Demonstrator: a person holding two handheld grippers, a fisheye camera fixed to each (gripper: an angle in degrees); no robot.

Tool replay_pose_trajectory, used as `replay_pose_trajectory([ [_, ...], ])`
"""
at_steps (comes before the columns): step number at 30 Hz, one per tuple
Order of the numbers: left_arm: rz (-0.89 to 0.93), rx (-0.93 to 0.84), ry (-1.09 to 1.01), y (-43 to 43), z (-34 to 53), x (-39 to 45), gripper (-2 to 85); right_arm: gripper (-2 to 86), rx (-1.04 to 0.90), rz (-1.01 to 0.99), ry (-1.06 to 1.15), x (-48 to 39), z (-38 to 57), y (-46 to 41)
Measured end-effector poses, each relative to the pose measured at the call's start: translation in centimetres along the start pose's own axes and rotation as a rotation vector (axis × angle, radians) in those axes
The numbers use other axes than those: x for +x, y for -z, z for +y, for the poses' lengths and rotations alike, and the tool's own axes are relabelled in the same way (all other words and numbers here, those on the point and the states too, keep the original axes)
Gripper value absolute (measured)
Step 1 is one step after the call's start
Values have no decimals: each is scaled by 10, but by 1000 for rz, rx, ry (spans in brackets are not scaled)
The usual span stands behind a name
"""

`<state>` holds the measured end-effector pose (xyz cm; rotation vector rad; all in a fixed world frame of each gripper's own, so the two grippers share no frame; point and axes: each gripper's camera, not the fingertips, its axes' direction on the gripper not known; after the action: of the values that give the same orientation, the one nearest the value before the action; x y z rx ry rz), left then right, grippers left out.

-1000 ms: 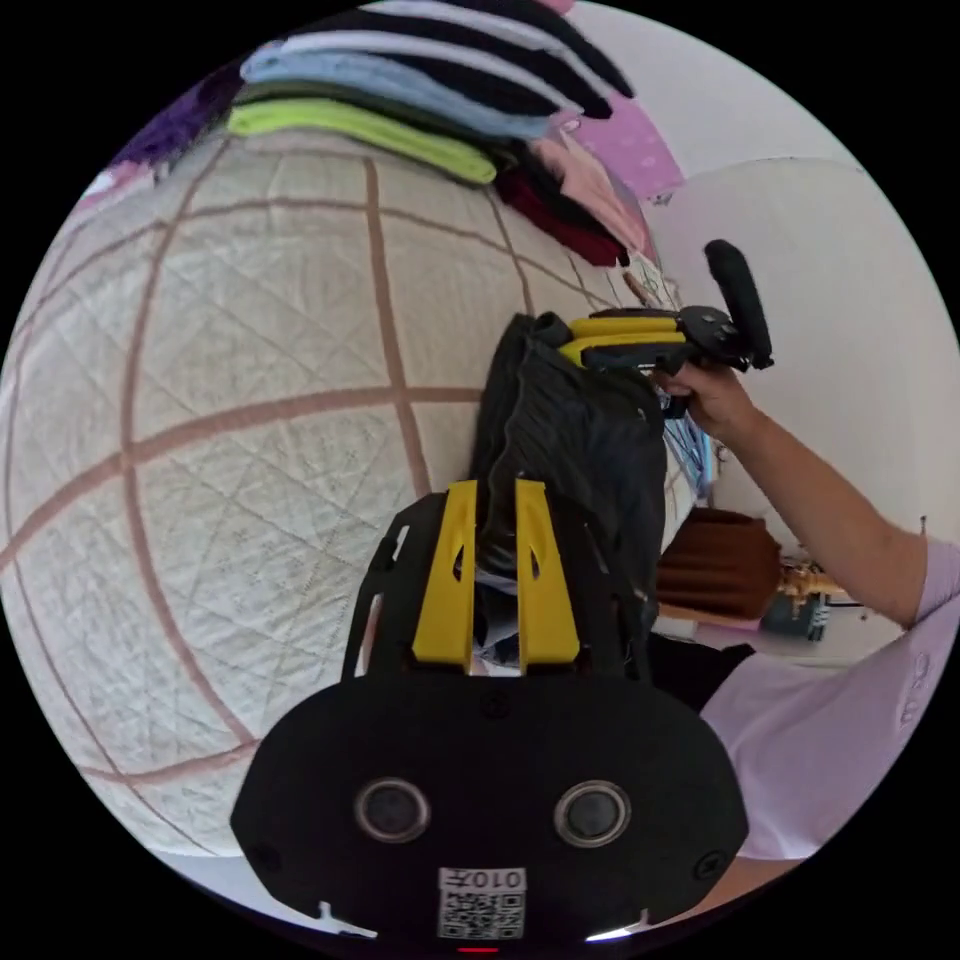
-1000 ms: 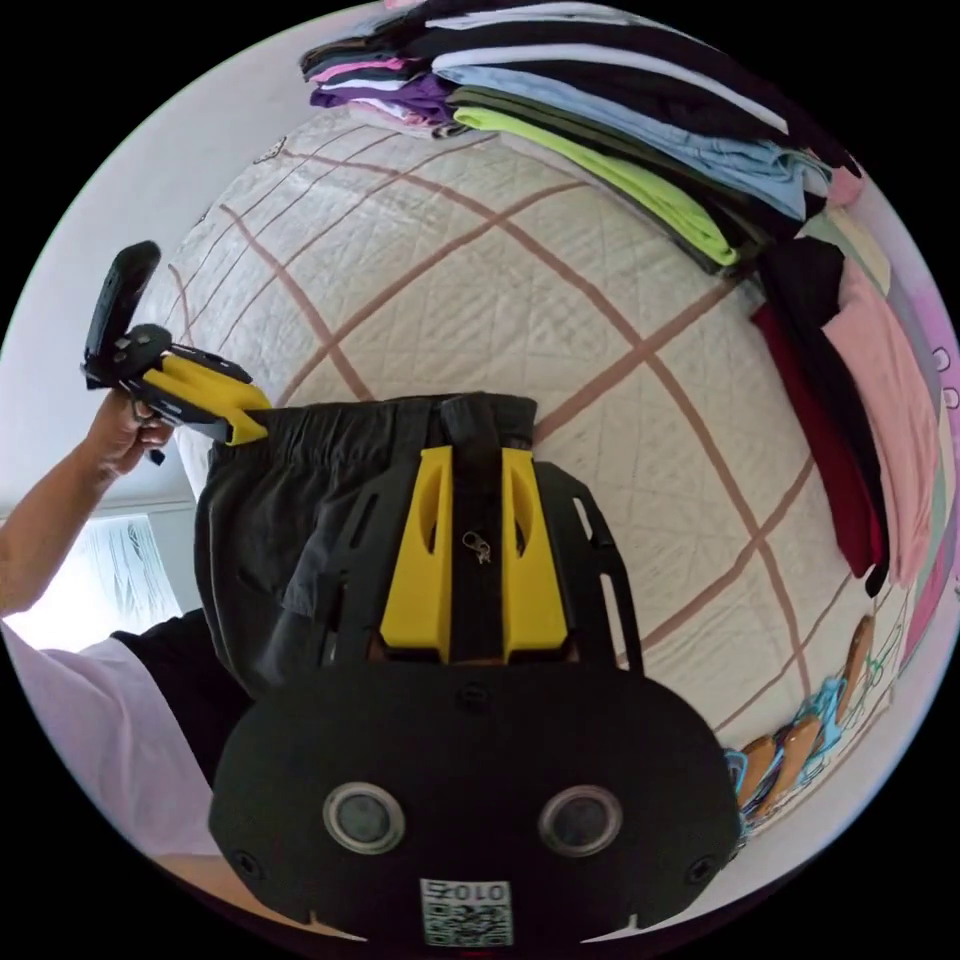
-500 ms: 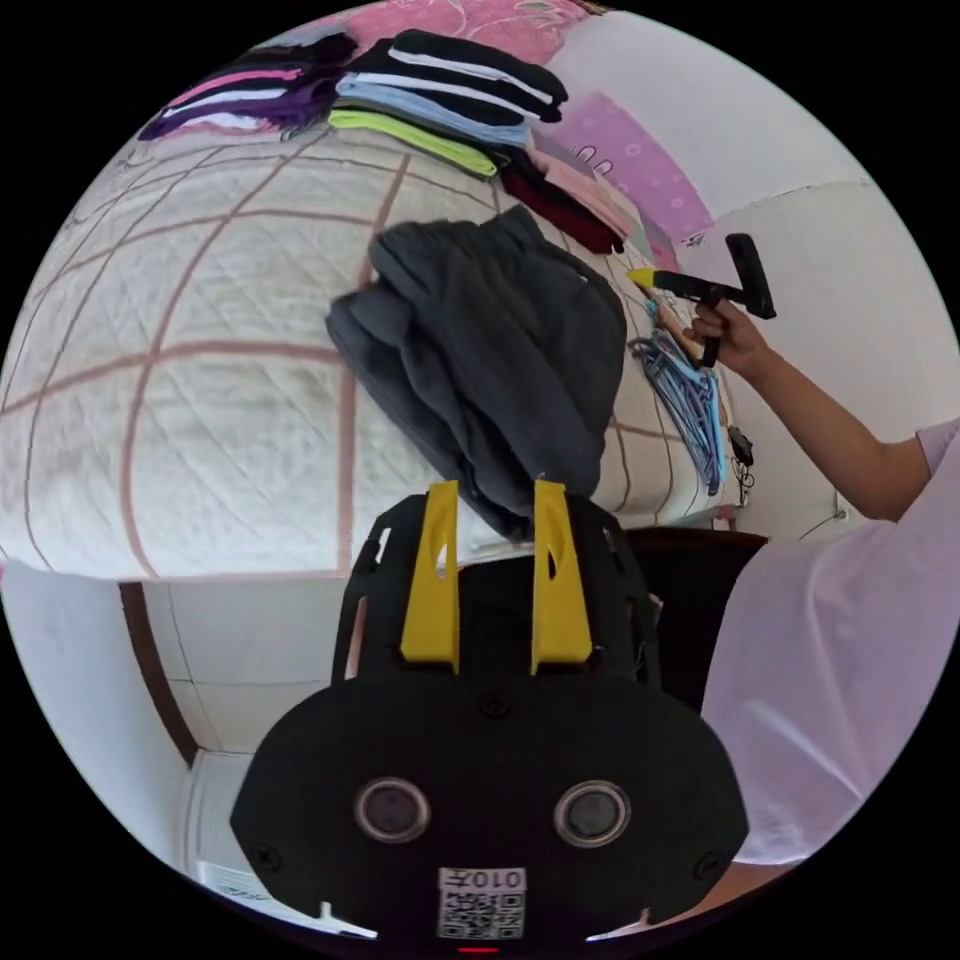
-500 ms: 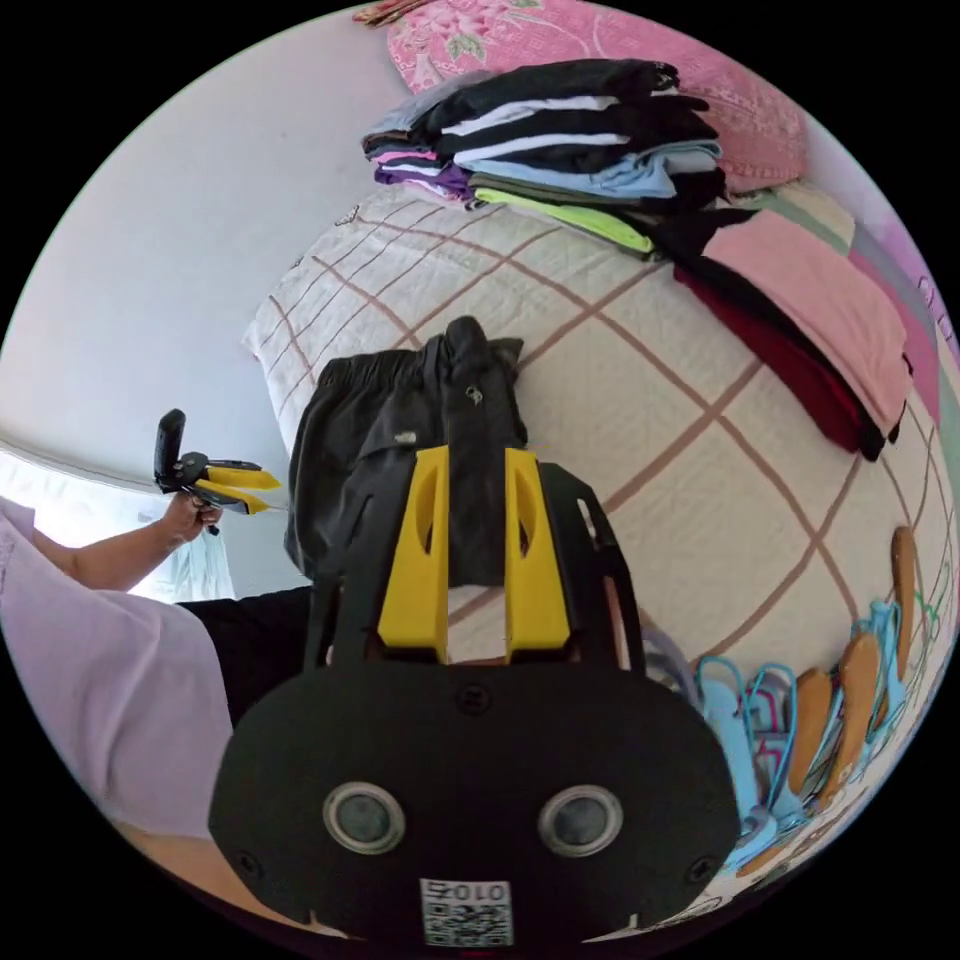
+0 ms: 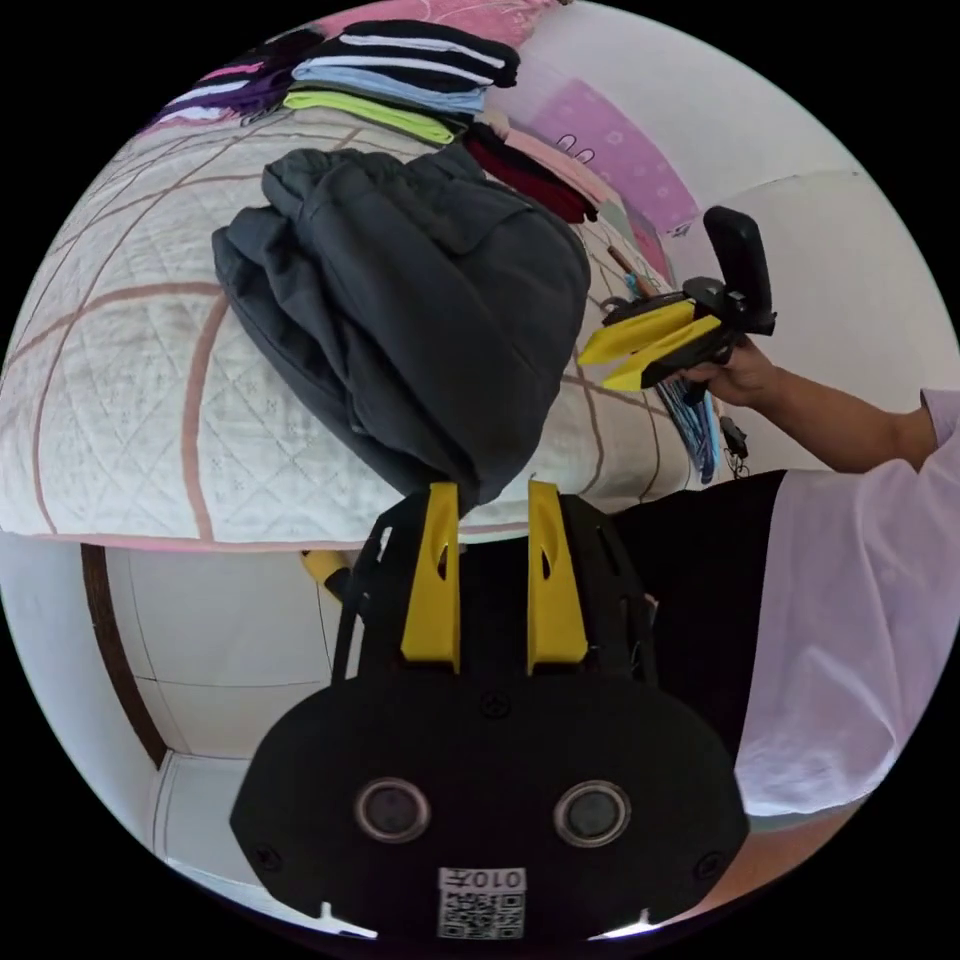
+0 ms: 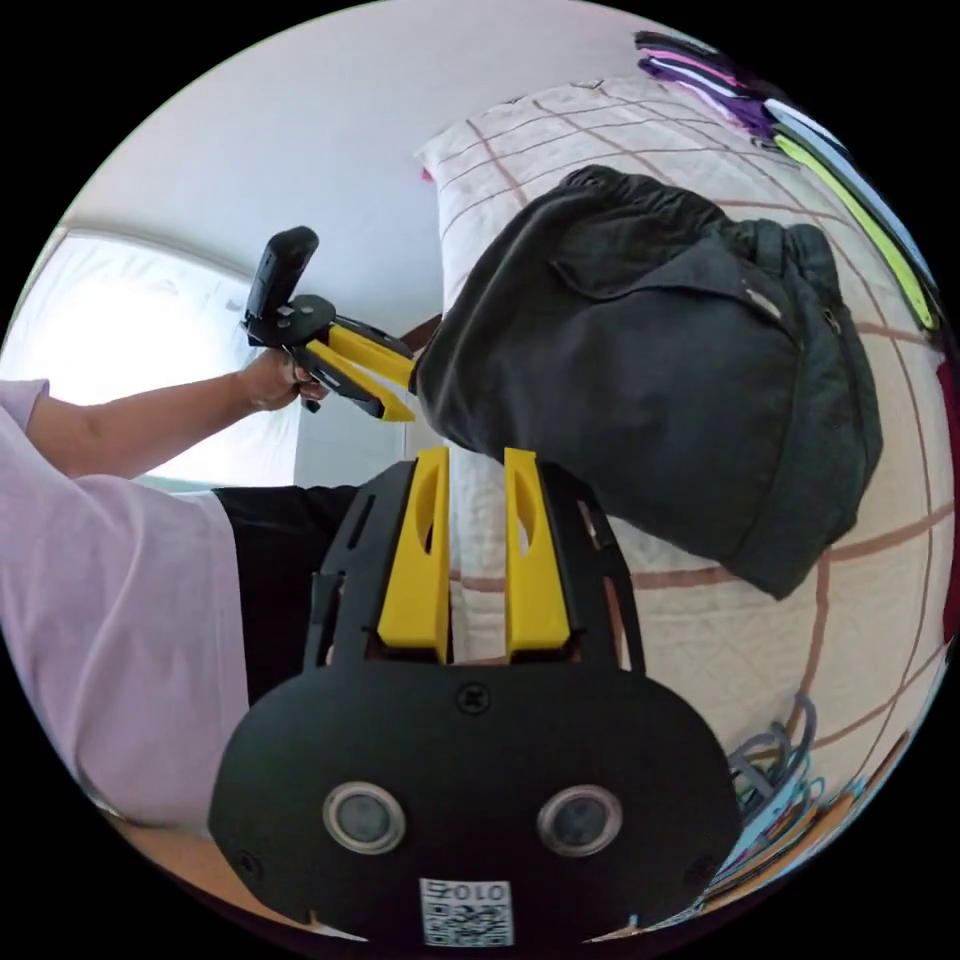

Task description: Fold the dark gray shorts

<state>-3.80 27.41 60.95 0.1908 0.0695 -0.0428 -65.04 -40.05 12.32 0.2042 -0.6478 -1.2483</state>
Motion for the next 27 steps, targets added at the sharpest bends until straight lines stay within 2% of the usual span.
replay_pose_trajectory([
  [2,55,68,63,11,22,-4,92,99,-42,137,109,-29,-13,-11],
  [5,87,212,124,29,59,3,80,115,2,339,327,-79,-20,-21],
  [7,98,258,141,30,80,11,75,125,-8,392,430,-103,-24,-36],
  [11,-25,227,172,19,106,22,73,140,-157,507,611,-138,-29,-84],
  [18,-34,133,22,-8,90,39,63,138,-209,642,744,-172,-24,-124],
  [22,-46,121,137,-15,93,33,27,132,-218,694,758,-185,-24,-143],
  [27,78,161,179,0,109,25,8,133,-212,712,758,-195,-20,-159],
])
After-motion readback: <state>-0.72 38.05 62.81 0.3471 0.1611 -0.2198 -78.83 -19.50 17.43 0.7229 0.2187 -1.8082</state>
